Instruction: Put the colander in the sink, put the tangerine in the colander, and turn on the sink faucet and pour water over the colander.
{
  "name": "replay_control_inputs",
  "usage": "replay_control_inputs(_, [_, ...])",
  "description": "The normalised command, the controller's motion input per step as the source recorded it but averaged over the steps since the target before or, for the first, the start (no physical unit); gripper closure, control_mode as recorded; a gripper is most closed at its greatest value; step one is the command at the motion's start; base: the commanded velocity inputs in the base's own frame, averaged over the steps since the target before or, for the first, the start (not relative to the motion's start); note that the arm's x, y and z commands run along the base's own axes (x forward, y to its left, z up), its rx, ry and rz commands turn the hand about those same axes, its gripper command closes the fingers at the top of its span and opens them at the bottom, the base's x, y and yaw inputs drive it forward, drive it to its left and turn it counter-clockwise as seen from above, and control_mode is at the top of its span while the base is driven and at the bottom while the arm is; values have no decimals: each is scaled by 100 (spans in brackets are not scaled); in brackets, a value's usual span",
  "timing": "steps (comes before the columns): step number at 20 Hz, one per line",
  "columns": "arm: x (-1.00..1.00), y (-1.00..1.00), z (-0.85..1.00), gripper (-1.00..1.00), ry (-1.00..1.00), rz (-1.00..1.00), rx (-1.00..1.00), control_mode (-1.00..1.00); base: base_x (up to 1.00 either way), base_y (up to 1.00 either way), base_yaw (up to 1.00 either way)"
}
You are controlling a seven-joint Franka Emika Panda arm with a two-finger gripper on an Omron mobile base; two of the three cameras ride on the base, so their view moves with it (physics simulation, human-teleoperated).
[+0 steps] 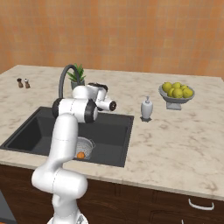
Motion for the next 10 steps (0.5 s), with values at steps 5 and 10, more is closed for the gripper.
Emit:
replay_control_inputs(5, [83,-99,22,100,0,-29,-1,-100,0,0,0])
replay_control_inputs(10, [78,-100,7,100,0,-19,0,-100,0,0,0])
